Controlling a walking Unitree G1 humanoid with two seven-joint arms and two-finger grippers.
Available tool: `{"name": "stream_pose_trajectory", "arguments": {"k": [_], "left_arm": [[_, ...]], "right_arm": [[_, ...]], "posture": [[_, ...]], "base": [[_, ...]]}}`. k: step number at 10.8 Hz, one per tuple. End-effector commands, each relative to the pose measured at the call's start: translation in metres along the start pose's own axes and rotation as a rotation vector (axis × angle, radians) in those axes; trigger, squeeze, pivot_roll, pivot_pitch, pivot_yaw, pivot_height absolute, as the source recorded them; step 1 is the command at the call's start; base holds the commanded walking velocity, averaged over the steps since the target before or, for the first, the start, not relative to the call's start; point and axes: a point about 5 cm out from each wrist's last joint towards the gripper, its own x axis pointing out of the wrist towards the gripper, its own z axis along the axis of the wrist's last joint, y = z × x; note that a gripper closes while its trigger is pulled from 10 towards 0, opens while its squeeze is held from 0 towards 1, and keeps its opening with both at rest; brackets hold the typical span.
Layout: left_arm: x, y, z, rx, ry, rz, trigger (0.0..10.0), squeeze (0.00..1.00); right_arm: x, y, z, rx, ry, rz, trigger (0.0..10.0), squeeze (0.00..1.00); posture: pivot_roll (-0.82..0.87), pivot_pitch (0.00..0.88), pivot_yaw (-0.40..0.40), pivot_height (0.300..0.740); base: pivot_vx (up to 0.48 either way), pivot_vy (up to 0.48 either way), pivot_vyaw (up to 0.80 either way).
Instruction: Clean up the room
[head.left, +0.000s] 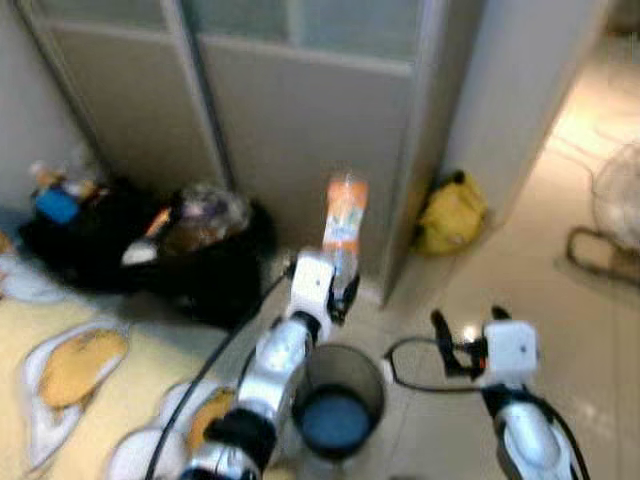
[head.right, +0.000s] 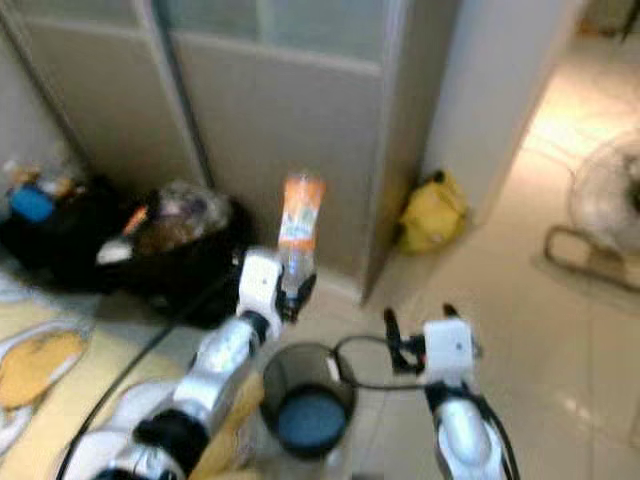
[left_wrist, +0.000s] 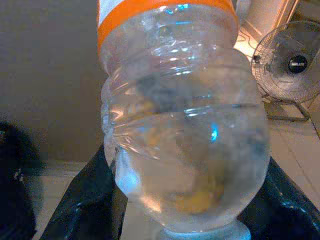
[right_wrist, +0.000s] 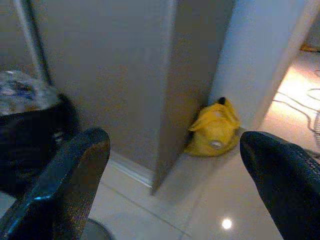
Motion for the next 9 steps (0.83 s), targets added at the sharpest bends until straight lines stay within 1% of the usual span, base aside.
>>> {"name": "stream_pose_trajectory", "arguments": {"k": [1,3,4,5,6,7,8,9], "left_arm": [[0.005,-0.002,0.000,0.017,0.036,0.019,10.0,0.00],[0.008,-0.002,-0.004,0.055,0.078,-0.004,10.0,0.00],[0.012,0.006,-0.013,0.140,0.169,0.049,10.0,0.00],[0.013,0.018,-0.017,0.139,0.237,0.132,10.0,0.00],[0.013,0.026,-0.019,0.126,0.284,0.186,10.0,0.00],[0.002,0.016,-0.044,0.130,0.377,0.158,10.0,0.00],[-0.001,0.012,-0.049,0.138,0.395,0.144,10.0,0.00],[-0.001,0.009,-0.052,0.216,0.410,0.137,10.0,0.00]], "right_arm": [[0.000,-0.003,-0.004,-0.012,0.013,-0.013,10.0,0.00],[-0.003,-0.002,-0.007,-0.004,0.022,-0.012,10.0,0.00],[-0.011,0.001,-0.010,0.003,0.045,0.024,10.0,0.00],[-0.018,0.001,-0.014,-0.001,0.074,0.058,10.0,0.00],[-0.027,0.003,-0.018,-0.015,0.100,0.096,10.0,0.00],[-0.055,0.008,-0.019,-0.034,0.134,0.143,10.0,0.00],[-0.062,0.010,-0.018,-0.035,0.140,0.151,10.0,0.00],[-0.085,0.023,-0.010,-0.042,0.147,0.197,10.0,0.00]], "posture": [[-0.21,0.000,0.078,0.740],[-0.21,0.000,0.076,0.740],[-0.22,0.006,0.079,0.740],[-0.23,0.023,0.074,0.740],[-0.25,0.038,0.074,0.740],[-0.31,0.131,0.090,0.740],[-0.32,0.144,0.093,0.740],[-0.37,0.255,0.123,0.740]], "base": [[0.000,0.000,0.00],[0.000,0.000,0.00],[0.000,0.000,0.00],[0.000,0.000,0.00],[0.000,0.000,0.00],[0.000,0.000,0.00],[0.000,0.000,0.00],[0.000,0.000,0.00]]}}
